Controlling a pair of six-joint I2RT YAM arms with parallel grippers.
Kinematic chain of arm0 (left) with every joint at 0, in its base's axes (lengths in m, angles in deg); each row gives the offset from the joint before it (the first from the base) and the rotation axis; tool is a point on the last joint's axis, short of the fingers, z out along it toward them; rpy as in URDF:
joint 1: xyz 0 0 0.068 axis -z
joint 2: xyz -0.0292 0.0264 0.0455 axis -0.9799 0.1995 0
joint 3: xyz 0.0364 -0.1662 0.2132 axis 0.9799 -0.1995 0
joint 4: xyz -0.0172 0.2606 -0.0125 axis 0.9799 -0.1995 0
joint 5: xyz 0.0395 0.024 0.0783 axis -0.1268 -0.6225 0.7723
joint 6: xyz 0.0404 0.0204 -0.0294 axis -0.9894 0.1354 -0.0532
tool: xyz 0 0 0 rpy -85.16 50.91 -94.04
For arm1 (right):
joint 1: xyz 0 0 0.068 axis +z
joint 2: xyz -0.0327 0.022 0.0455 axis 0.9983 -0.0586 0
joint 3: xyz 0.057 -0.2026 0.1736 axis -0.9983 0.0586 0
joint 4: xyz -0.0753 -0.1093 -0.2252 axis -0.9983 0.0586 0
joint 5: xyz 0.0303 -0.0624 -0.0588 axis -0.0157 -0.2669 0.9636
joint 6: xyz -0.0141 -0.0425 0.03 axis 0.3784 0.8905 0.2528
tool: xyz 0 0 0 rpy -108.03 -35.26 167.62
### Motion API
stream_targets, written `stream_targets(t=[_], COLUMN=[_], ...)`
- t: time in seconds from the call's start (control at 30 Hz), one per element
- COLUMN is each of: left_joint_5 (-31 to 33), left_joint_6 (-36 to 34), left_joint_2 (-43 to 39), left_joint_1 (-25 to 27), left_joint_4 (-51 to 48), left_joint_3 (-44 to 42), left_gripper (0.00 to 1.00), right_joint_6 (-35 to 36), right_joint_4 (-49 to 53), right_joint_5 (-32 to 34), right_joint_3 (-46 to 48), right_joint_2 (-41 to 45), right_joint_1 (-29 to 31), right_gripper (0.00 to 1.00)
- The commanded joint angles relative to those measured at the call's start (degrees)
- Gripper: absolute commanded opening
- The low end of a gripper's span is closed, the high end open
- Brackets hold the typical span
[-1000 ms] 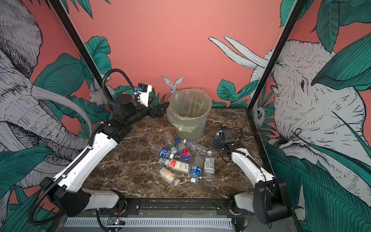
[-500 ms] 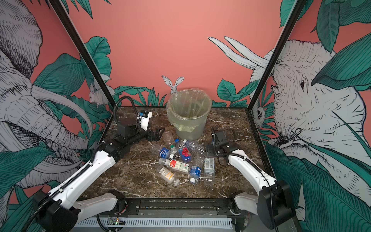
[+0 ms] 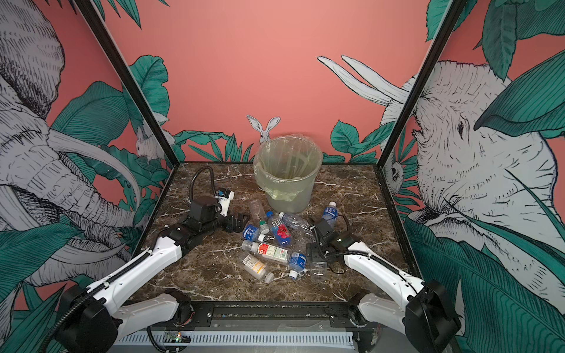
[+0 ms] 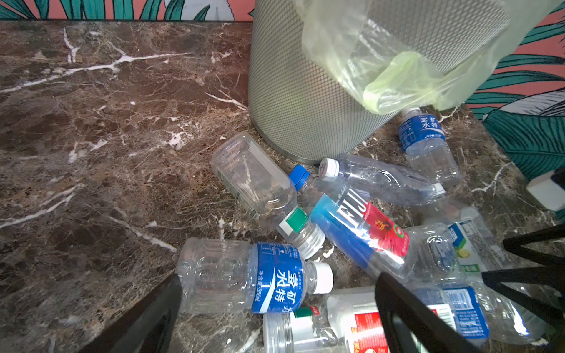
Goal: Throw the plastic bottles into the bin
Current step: 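Withdraw the left gripper while the right gripper grasps a white-labelled bottle, then lift the white-labelled bottle with the right gripper over the bin and release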
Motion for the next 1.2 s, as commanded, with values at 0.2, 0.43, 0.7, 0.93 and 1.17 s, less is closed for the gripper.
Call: stream_targets(t=[0.2, 0.43, 0.7, 0.93, 1.17], left_joint_5=[-0.7, -1.0, -1.8, -2.8, -3.5], left_joint_6=[1.9, 2.1, 1.4, 1.3, 1.3], left_joint_2=[0.5, 0.9, 2.1, 2.0, 2.0], left_joint_1=[-0.3, -0.2, -0.3, -0.2, -0.3], left_joint_4=[1.3, 1.4, 2.0, 3.6, 5.2], left_joint_3=[-2.9, -4.2, -5.3, -6.6, -7.7], left_gripper=[0.99, 0.99, 0.99, 0.99, 0.99], right_joint_6=[-2.8, -2.4, -2.2, -3.9, -3.9], right_joint_4=[0.2, -2.2, -5.4, -5.4, -3.3], right_joint_5=[3.4, 4.1, 5.7, 9.9, 13.9], right_joint_3=[0.9, 0.4, 3.2, 7.6, 9.9], right_joint_2=[-4.1, -8.8, -7.3, 6.9, 22.6], right_joint_1=[0.9, 1.0, 2.0, 4.8, 5.7], right_gripper=[0.83, 0.83, 0.62, 0.53, 0.52])
